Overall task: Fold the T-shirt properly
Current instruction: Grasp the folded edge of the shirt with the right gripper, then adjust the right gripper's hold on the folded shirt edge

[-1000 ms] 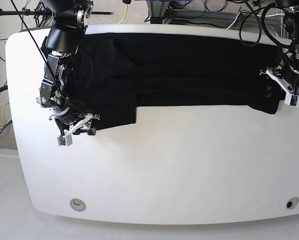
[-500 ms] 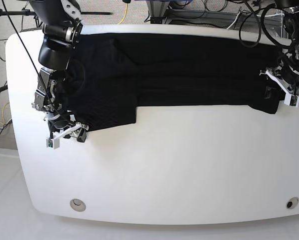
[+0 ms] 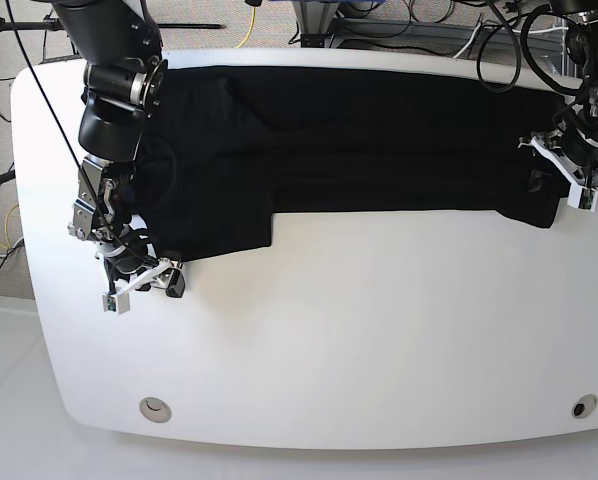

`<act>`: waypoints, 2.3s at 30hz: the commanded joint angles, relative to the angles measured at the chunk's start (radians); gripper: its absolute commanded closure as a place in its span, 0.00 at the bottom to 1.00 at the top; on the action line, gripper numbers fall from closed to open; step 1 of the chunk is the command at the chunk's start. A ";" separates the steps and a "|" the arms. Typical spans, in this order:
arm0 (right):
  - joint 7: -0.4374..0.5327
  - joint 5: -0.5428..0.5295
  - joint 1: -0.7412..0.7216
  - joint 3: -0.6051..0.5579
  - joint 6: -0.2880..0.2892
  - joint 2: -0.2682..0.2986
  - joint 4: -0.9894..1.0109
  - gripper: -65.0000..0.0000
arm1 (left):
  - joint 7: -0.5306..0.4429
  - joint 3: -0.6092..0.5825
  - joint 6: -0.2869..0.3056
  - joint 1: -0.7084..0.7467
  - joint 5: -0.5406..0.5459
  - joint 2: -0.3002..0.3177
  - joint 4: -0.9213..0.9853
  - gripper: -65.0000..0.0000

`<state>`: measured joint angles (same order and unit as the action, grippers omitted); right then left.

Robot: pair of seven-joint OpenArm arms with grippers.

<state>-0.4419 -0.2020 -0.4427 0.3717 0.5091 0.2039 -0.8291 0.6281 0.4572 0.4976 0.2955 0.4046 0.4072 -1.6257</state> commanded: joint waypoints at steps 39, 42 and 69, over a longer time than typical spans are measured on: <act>-0.249 -0.049 0.035 -0.111 -0.008 -0.029 -0.180 1.00 | -0.019 0.011 -0.002 -0.024 0.004 0.009 -0.010 0.49; -0.304 -0.056 0.054 -0.109 -0.004 -0.045 -0.261 1.00 | -0.019 0.013 -0.003 -0.024 0.002 0.009 -0.010 0.48; -0.460 -0.077 0.269 -0.099 0.007 -0.062 -0.751 0.59 | -0.017 0.029 0.005 -0.020 0.003 0.019 -0.009 0.48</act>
<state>-0.9085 -0.2676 -0.1558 0.2687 0.5201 0.1307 -1.5448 0.6304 0.4763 0.5060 0.2821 0.4015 0.4076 -1.6203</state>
